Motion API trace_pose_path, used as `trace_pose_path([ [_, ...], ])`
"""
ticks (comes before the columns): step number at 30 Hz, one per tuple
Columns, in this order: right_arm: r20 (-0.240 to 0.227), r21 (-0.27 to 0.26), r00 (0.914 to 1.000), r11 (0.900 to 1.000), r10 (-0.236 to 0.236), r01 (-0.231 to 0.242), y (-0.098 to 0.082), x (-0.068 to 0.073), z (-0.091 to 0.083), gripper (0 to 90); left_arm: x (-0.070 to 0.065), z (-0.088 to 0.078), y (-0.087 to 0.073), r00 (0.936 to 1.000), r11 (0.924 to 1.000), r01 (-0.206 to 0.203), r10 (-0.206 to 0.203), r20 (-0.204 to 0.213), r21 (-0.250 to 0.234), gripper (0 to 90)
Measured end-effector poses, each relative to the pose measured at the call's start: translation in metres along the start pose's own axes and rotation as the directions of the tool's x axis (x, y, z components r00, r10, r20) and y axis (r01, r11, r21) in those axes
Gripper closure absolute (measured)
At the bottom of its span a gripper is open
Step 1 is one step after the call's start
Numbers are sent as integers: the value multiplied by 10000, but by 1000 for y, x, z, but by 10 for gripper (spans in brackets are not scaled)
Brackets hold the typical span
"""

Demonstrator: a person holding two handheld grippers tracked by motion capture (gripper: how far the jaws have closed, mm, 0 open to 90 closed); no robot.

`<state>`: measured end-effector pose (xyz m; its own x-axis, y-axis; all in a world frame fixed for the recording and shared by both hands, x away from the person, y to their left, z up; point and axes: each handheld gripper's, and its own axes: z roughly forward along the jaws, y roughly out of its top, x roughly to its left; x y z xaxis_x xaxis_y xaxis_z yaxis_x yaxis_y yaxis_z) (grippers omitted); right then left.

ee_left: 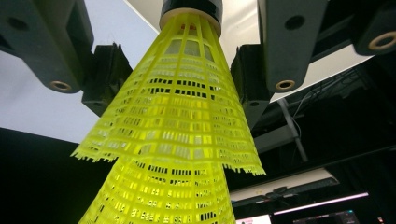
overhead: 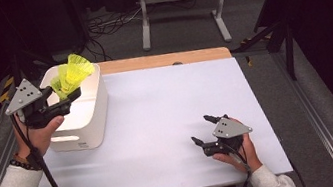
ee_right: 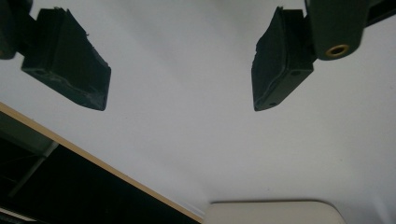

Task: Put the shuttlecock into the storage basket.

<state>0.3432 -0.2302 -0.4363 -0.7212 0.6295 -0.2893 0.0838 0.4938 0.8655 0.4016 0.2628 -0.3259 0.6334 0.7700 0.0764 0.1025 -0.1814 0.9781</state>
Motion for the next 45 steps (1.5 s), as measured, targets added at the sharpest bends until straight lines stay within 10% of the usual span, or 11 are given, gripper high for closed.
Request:
trace_pose_path([
  [23,-97,298,9997,9993,-241,243,0,1,3,205,45,53,-10,9945,9822,546,-374,-973,1800,468],
  [45,117,166,9999,9999,20,-22,-2,-3,0,209,72,98,-29,9806,9081,1152,-392,-1921,4025,464],
])
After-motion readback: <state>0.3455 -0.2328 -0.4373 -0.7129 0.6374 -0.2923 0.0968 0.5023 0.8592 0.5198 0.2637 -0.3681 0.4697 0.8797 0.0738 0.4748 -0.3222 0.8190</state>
